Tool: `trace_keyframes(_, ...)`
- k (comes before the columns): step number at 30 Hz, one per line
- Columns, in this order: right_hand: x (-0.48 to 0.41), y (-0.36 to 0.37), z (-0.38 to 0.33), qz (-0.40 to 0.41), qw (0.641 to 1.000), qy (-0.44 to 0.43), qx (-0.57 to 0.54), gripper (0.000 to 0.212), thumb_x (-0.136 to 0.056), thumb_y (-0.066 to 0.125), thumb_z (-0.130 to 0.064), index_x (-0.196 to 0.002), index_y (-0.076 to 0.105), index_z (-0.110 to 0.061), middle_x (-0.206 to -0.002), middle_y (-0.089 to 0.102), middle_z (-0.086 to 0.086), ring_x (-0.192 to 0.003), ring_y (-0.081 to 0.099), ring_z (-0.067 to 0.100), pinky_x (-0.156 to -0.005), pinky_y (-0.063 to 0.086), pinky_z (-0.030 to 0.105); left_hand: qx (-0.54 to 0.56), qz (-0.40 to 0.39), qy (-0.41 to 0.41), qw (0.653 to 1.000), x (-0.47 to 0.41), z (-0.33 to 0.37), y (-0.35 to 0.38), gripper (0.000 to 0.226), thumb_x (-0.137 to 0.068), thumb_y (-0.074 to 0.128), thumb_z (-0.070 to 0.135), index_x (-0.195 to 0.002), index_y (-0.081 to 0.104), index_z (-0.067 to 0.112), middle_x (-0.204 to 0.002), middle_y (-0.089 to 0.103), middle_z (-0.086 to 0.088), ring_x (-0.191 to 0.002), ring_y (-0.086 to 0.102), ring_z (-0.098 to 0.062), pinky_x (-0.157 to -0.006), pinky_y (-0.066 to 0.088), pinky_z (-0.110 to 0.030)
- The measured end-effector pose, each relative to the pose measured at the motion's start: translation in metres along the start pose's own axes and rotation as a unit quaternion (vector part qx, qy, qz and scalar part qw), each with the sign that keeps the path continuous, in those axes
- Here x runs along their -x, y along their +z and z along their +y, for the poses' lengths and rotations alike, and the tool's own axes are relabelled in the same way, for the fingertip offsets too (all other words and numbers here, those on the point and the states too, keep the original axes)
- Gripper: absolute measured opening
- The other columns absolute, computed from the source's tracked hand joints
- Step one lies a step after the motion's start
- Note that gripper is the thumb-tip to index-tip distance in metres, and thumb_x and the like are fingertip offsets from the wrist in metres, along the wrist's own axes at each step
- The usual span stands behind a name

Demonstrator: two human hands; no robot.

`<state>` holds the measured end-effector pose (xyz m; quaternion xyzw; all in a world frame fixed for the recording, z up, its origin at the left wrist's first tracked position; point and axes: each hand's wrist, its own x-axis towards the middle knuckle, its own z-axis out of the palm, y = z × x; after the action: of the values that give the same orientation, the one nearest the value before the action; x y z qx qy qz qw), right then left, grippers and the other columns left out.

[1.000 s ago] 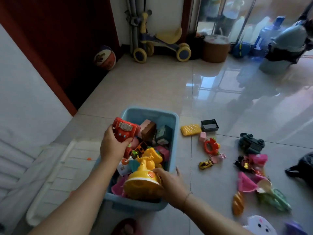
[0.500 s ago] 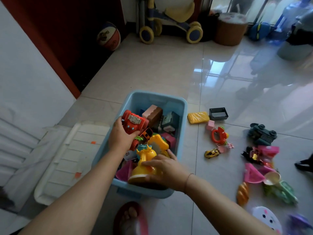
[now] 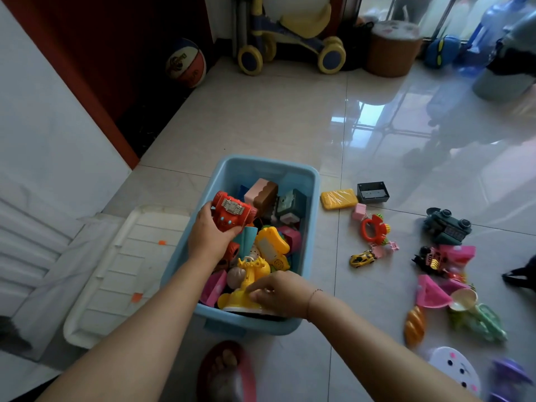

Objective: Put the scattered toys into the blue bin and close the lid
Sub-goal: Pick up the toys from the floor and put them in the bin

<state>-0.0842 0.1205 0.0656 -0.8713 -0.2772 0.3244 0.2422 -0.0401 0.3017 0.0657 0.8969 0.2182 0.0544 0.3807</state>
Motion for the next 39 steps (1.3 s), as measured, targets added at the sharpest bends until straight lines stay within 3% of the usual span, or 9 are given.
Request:
trace_keyframes(4, -0.005, 0.004, -0.006, 0.040, 0.997, 0.034, -0.061, 0.034, -0.090, 0.052, -0.046, -0.116, 0.052, -0.025, -0.117, 0.060, 0.001, -0.104, 0.057, 0.020, -0.091, 0.049, 0.038, -0.014, -0.013, 0.001, 1.000, 0.002, -0.004, 0.005, 0.089, -0.069, 0.079, 0.038, -0.140, 0.029, 0.019, -0.136, 0.047, -0.007, -0.124, 0.048, -0.028, -0.098, 0.044, -0.047)
trace_keyframes(8, -0.006, 0.008, -0.010, 0.021, 0.999, 0.042, -0.021, 0.033, -0.090, 0.050, -0.047, -0.114, 0.051, -0.025, -0.115, 0.060, 0.003, -0.102, 0.057, 0.022, -0.089, 0.049, 0.039, -0.012, -0.022, 0.001, 1.000, 0.004, -0.011, 0.009, 0.091, -0.070, 0.079, 0.037, -0.142, 0.027, 0.019, -0.137, 0.045, -0.008, -0.124, 0.046, -0.028, -0.098, 0.044, -0.045)
trace_keyframes(15, -0.008, -0.001, -0.009, 0.003, 0.995, 0.048, -0.090, 0.040, -0.094, 0.039, -0.051, -0.106, 0.059, -0.018, -0.091, 0.057, 0.003, -0.084, 0.054, 0.018, -0.075, 0.045, 0.034, 0.005, -0.015, -0.011, 1.000, -0.015, -0.004, 0.016, 0.091, -0.071, 0.078, 0.035, -0.143, 0.025, 0.019, -0.138, 0.044, -0.008, -0.125, 0.046, -0.028, -0.097, 0.044, -0.045)
trace_keyframes(21, 0.008, -0.014, 0.000, 0.188, 0.936, 0.031, -0.295, 0.029, -0.096, 0.043, -0.042, -0.097, 0.063, -0.022, -0.083, 0.062, -0.004, -0.082, 0.060, 0.014, -0.077, 0.051, 0.033, 0.011, 0.007, 0.020, 1.000, -0.055, 0.021, 0.029, 0.086, -0.074, 0.075, 0.035, -0.143, 0.025, 0.019, -0.139, 0.046, -0.008, -0.126, 0.046, -0.029, -0.100, 0.042, -0.046)
trace_keyframes(25, 0.015, -0.019, 0.008, 0.203, 0.922, 0.031, -0.329, 0.027, -0.096, 0.043, -0.039, -0.103, 0.062, -0.022, -0.091, 0.064, 0.001, -0.084, 0.061, 0.010, -0.072, 0.051, 0.023, -0.034, -0.005, -0.008, 0.999, -0.068, 0.013, 0.043, 0.063, -0.092, 0.053, 0.028, -0.146, 0.021, 0.022, -0.140, 0.045, -0.012, -0.122, 0.049, -0.032, -0.096, 0.047, -0.049)
trace_keyframes(28, 0.019, -0.018, 0.013, 0.201, 0.910, 0.029, -0.362, 0.026, -0.095, 0.043, -0.042, -0.103, 0.061, -0.025, -0.091, 0.063, 0.001, -0.080, 0.061, 0.008, -0.070, 0.051, 0.020, -0.141, -0.020, -0.013, 0.990, -0.063, -0.006, 0.057, 0.055, -0.097, 0.044, 0.025, -0.147, 0.021, 0.019, -0.140, 0.045, -0.012, -0.121, 0.049, -0.032, -0.097, 0.045, -0.048)
trace_keyframes(33, 0.017, -0.018, 0.014, 0.197, 0.906, 0.027, -0.373, 0.024, -0.096, 0.043, -0.040, -0.101, 0.061, -0.025, -0.092, 0.064, 0.004, -0.084, 0.062, 0.013, -0.073, 0.051, 0.023, -0.178, -0.045, -0.038, 0.982, -0.081, -0.001, 0.050, 0.043, -0.097, 0.043, 0.024, -0.139, 0.041, 0.017, -0.132, 0.054, -0.014, -0.118, 0.051, -0.034, -0.099, 0.041, -0.044)
trace_keyframes(36, 0.016, -0.019, 0.015, 0.201, 0.908, 0.029, -0.366, 0.022, -0.096, 0.043, -0.040, -0.098, 0.060, -0.027, -0.090, 0.064, 0.004, -0.082, 0.061, 0.011, -0.072, 0.051, 0.022, -0.138, -0.049, -0.037, 0.989, -0.088, 0.008, 0.047, 0.036, -0.096, 0.048, 0.021, -0.131, 0.052, 0.014, -0.126, 0.059, -0.013, -0.115, 0.054, -0.031, -0.095, 0.042, -0.040)
trace_keyframes(39, 0.016, -0.018, 0.017, 0.208, 0.908, 0.032, -0.362, 0.021, -0.095, 0.043, -0.040, -0.094, 0.060, -0.028, -0.086, 0.062, -0.002, -0.077, 0.060, 0.004, -0.070, 0.050, 0.019, -0.055, 0.002, -0.007, 0.998, -0.089, 0.005, 0.049, 0.036, -0.091, 0.058, 0.018, -0.126, 0.057, 0.012, -0.122, 0.063, -0.011, -0.111, 0.057, -0.028, -0.094, 0.044, -0.038)
